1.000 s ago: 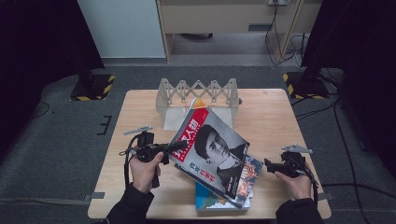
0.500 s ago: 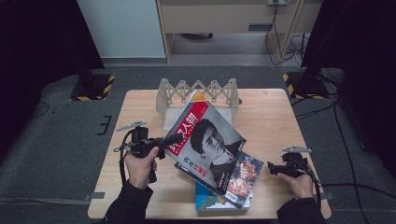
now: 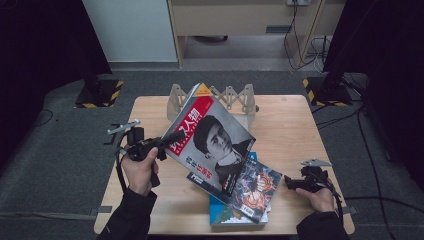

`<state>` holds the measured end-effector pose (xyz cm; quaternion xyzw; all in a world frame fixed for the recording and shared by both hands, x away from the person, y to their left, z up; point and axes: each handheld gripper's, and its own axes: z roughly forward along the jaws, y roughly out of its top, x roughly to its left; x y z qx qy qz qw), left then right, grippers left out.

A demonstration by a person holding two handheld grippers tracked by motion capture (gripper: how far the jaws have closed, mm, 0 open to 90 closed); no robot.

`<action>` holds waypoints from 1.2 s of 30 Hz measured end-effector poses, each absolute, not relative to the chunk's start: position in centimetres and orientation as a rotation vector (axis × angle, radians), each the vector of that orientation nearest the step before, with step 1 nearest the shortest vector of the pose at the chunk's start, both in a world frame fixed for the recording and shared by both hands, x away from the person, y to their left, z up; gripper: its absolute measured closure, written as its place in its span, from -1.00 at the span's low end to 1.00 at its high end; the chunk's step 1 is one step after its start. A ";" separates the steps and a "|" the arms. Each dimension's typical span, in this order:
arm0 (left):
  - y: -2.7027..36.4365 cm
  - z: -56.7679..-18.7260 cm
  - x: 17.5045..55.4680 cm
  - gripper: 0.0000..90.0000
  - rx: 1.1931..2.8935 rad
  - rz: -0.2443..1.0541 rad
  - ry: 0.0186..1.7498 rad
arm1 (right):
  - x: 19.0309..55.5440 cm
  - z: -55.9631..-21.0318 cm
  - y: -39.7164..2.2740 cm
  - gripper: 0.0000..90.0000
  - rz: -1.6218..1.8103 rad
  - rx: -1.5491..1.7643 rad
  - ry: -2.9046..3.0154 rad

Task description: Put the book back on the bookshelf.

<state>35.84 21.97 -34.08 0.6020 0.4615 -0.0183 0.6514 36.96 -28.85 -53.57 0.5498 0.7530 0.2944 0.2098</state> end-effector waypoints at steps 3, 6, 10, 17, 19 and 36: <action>22.4 -33.1 35.9 0.91 1.364 0.001 1.045 | 36.9 -53.8 -28.9 -0.99 0.839 1.507 2.088; 23.0 -32.5 36.1 0.91 1.354 0.034 1.049 | 36.9 -53.9 -28.8 -0.99 0.858 1.495 2.073; 23.7 -31.9 36.3 0.91 1.339 0.069 1.061 | 36.9 -53.9 -28.8 -0.99 0.857 1.493 2.075; 25.0 -30.6 37.1 0.91 1.339 0.166 1.091 | 36.9 -53.9 -28.8 -0.99 0.854 1.503 2.070; 25.2 -30.4 37.2 0.91 1.337 0.182 1.096 | 36.9 -53.9 -28.7 -0.99 0.854 1.504 2.068; 29.4 -27.6 36.9 0.91 1.271 0.314 1.138 | 36.9 -53.9 -28.6 -0.99 0.846 1.519 2.053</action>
